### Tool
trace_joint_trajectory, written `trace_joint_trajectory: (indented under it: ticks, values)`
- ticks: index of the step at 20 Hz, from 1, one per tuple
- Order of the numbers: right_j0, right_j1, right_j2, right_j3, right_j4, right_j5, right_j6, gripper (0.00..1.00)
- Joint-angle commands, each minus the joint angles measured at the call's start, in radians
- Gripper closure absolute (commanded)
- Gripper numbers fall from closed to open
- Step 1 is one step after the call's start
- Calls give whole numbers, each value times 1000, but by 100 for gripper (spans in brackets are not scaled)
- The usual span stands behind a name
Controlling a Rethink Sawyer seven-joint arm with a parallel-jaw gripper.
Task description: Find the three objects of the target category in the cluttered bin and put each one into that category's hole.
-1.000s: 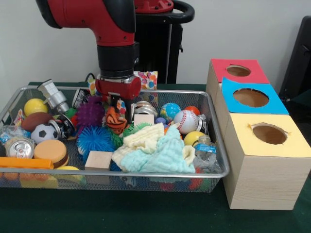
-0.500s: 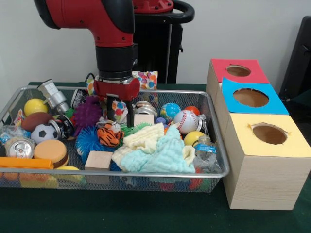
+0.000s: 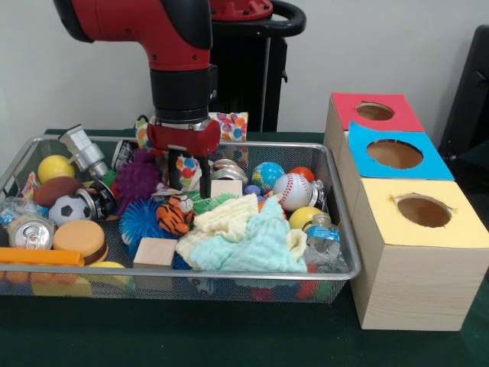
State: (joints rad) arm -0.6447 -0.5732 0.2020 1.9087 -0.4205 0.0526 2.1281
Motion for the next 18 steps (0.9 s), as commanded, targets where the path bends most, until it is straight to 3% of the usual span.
trace_joint_trajectory:
  ticks: [1, 18]
  values:
    - [-31, -44, 99, -86, 49, 160, -1, 0]
    - [4, 57, 73, -188, 19, 99, 26, 0]
